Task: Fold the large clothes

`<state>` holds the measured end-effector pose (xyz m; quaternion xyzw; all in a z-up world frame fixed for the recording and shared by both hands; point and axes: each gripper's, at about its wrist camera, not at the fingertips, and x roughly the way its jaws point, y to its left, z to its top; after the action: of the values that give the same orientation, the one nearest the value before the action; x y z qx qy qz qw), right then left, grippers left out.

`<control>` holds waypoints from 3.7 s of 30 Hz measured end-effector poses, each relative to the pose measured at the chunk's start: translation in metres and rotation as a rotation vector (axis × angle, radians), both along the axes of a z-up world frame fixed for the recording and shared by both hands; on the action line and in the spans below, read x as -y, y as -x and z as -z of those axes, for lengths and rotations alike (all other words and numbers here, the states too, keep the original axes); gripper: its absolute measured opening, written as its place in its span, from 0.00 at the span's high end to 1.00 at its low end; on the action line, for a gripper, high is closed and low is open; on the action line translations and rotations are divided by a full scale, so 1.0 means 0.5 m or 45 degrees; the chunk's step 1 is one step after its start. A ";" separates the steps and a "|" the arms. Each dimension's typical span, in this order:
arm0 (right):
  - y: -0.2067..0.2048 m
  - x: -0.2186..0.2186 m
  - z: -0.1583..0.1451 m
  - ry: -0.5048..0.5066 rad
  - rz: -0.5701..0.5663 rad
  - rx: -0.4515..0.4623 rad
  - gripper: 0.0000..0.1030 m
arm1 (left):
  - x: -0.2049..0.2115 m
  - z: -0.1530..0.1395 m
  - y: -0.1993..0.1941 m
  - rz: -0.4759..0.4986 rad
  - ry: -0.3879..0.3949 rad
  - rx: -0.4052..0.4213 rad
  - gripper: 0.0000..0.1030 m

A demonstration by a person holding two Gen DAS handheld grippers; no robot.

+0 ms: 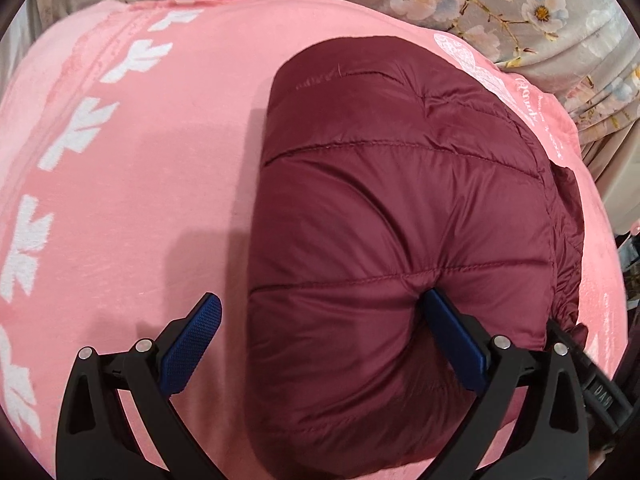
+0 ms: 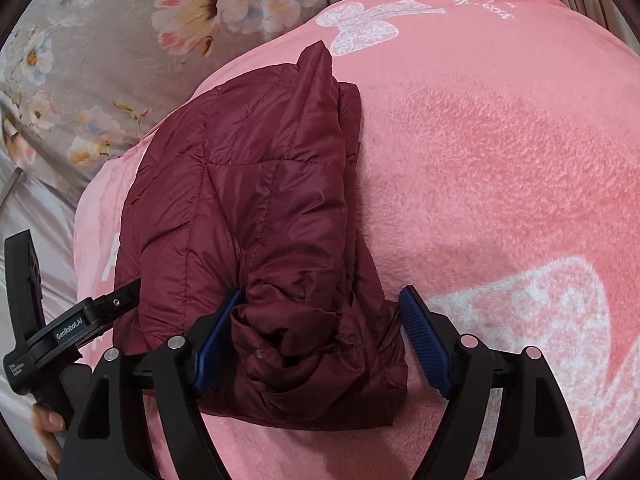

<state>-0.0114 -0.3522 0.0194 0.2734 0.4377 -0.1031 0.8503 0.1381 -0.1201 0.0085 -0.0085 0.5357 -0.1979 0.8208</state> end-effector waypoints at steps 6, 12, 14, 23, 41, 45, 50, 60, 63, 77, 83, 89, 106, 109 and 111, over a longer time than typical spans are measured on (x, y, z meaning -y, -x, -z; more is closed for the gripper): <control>-0.010 -0.011 0.000 0.058 -0.007 0.012 0.24 | -0.002 0.030 -0.023 0.006 0.136 -0.096 0.04; -0.024 -0.026 -0.017 0.033 -0.057 0.032 0.58 | 0.024 -0.003 0.000 0.064 0.098 -0.020 0.23; -0.024 -0.034 -0.034 0.070 -0.068 0.047 0.75 | 0.029 -0.025 0.013 0.080 0.066 0.038 0.39; 0.000 -0.079 -0.144 0.208 -0.053 0.188 0.84 | 0.021 -0.153 0.067 0.146 0.053 0.273 0.67; 0.047 -0.213 -0.385 0.598 -0.069 0.549 0.85 | -0.057 -0.413 0.154 0.174 0.128 0.732 0.67; 0.023 -0.249 -0.420 0.647 -0.090 0.603 0.85 | -0.081 -0.447 0.145 0.150 0.120 0.812 0.67; -0.024 -0.300 -0.441 0.703 -0.129 0.647 0.85 | -0.122 -0.476 0.117 0.115 0.093 0.901 0.67; -0.134 -0.384 -0.435 0.762 -0.212 0.725 0.85 | -0.195 -0.475 0.041 0.069 0.007 1.064 0.67; -0.167 -0.404 -0.426 0.784 -0.240 0.741 0.85 | -0.213 -0.470 0.016 0.055 -0.007 1.102 0.67; -0.269 -0.451 -0.357 0.892 -0.313 0.761 0.85 | -0.256 -0.394 -0.076 0.029 0.005 1.170 0.67; -0.308 -0.441 -0.303 0.890 -0.321 0.729 0.85 | -0.249 -0.331 -0.114 0.039 0.004 1.163 0.67; -0.347 -0.424 -0.207 0.846 -0.355 0.639 0.85 | -0.237 -0.238 -0.165 0.067 -0.001 1.065 0.67; -0.371 -0.332 -0.022 0.257 -0.388 0.210 0.71 | -0.249 -0.049 -0.193 0.014 -0.112 0.587 0.43; -0.355 -0.307 -0.027 0.116 -0.351 0.204 0.64 | -0.266 -0.052 -0.195 -0.037 -0.096 0.505 0.34; -0.342 -0.294 -0.035 0.043 -0.337 0.208 0.63 | -0.276 -0.054 -0.193 -0.063 -0.095 0.460 0.32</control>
<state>0.1595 -0.2051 0.0367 0.2063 0.3975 0.0252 0.8938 0.2345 0.0179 0.0357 0.0444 0.3862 -0.1560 0.9081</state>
